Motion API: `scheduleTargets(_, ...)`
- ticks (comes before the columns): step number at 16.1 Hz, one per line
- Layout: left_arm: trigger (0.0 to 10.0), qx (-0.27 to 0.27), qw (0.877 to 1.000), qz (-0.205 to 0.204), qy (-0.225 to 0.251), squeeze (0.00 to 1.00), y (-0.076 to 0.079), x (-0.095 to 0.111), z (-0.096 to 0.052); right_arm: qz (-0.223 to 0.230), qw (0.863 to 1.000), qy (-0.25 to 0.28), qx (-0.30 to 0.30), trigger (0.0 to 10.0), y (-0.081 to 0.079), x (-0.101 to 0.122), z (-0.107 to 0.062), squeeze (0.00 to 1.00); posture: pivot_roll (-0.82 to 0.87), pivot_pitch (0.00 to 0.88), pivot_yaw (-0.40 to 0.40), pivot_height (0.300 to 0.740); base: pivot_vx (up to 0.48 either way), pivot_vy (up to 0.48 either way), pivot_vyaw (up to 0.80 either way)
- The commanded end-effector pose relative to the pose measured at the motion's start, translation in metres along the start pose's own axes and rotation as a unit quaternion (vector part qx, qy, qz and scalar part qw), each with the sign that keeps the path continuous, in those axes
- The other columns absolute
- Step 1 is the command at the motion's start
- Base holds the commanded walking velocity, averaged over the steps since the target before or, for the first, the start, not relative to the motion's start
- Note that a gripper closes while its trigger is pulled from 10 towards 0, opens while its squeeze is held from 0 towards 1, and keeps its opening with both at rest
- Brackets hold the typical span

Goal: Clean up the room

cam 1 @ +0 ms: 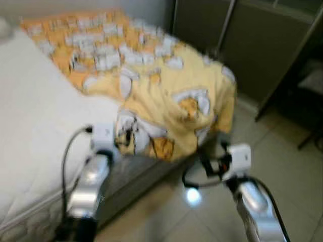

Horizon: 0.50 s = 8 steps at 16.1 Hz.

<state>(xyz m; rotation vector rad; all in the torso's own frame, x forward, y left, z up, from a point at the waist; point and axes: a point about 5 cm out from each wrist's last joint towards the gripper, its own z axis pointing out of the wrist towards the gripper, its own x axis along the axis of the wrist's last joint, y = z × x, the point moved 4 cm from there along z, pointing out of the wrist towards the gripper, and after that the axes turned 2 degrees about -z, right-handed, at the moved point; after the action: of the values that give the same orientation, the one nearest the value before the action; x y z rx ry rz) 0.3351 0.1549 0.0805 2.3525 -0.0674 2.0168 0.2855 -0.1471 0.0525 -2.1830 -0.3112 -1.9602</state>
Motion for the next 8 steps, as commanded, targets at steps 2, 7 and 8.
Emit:
scheduleTargets(2,10.0,0.007,1.000,-0.003,0.000,0.00,0.0001,0.0009,0.0011,-0.011,1.000,0.010,0.007,10.0,-0.0041,0.0049,0.0067,0.07,-0.02,0.000,-0.050,0.740,0.480,0.000,0.58)
scheduleTargets(7,10.0,0.011,1.000,-0.005,-0.007,0.00,0.0018,-0.0010,0.0077,-0.009,1.000,0.008,0.006,10.0,-0.0039,0.0024,0.0106,0.03,-0.03,0.000,-0.050,0.740,0.480,0.000,0.23)
scheduleTargets(8,10.0,0.014,1.000,-0.008,-0.010,0.00,0.0009,-0.0015,0.0089,-0.009,1.000,0.008,0.007,10.0,-0.0043,0.0025,0.0113,0.02,-0.03,0.000,-0.050,0.740,0.480,0.000,0.00)
